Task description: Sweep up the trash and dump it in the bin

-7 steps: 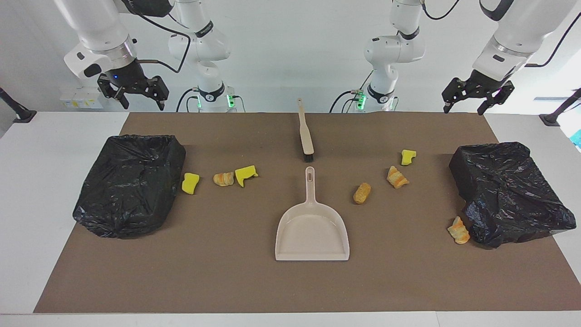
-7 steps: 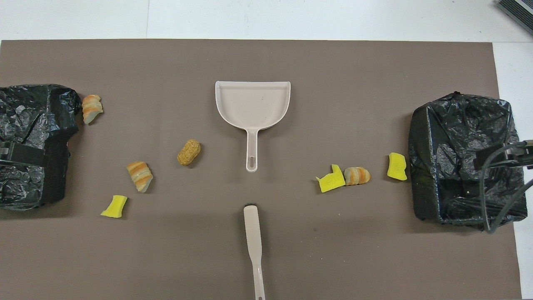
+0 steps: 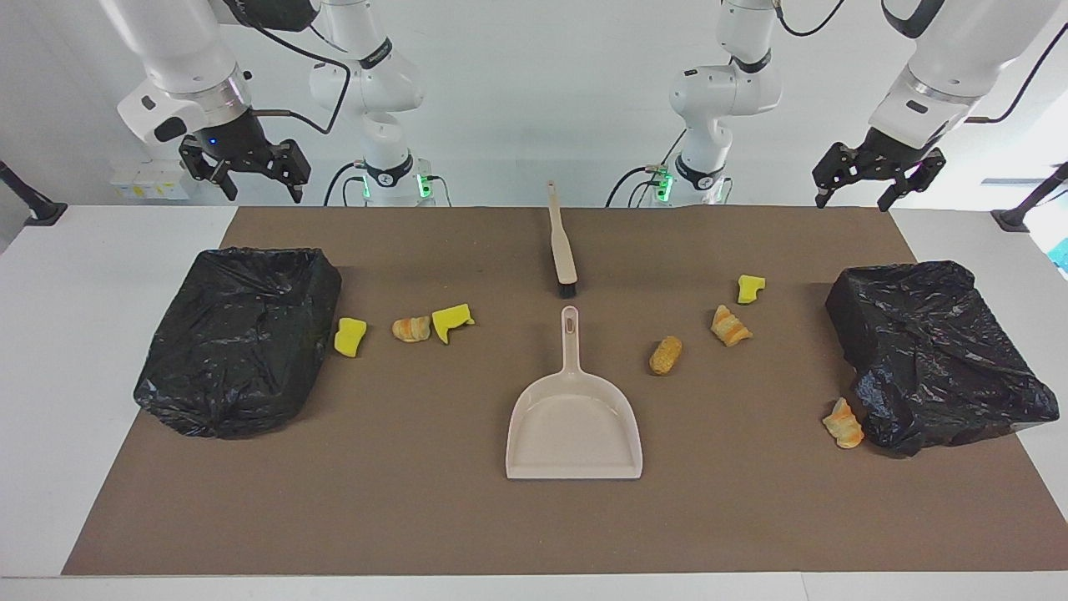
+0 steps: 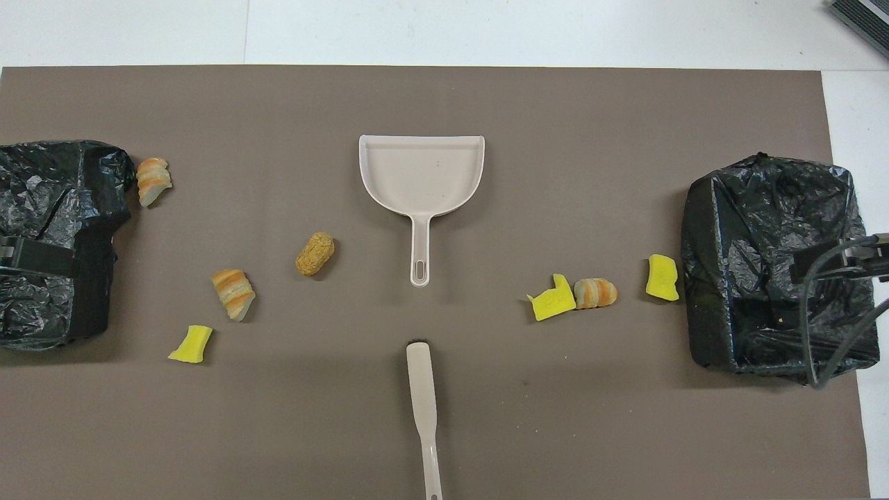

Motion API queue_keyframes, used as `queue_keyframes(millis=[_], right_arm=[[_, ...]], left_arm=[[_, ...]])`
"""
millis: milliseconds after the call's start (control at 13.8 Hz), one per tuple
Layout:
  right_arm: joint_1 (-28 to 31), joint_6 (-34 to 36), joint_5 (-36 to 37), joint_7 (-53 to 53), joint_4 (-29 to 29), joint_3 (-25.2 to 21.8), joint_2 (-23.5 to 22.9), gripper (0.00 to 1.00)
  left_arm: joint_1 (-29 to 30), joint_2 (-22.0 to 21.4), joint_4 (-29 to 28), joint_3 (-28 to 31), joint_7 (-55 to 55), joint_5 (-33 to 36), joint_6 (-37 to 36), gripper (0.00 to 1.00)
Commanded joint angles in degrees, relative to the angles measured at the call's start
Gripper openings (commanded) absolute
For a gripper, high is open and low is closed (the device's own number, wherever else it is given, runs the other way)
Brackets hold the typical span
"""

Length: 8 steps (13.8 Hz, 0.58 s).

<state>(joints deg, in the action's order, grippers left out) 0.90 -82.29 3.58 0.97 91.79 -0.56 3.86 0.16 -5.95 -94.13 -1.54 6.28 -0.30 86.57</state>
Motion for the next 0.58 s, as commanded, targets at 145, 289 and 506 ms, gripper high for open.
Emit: queue_keyframes(millis=[145, 289, 506], right_arm=[[0.2, 0.1, -0.9, -1.2, 1.1, 0.0, 1.1, 1.00], [0.2, 0.1, -0.9, -1.2, 1.2, 0.0, 1.1, 1.00], [0.2, 0.1, -0.9, -1.2, 1.2, 0.0, 1.1, 1.00]], left_arm=[[0.5, -1.3, -1.3, -0.3, 0.4, 0.9, -0.1, 1.00], [0.5, -1.3, -1.2, -0.3, 0.4, 0.9, -0.2, 1.00], [0.5, -1.3, -1.2, -0.3, 0.4, 0.9, -0.1, 1.00]])
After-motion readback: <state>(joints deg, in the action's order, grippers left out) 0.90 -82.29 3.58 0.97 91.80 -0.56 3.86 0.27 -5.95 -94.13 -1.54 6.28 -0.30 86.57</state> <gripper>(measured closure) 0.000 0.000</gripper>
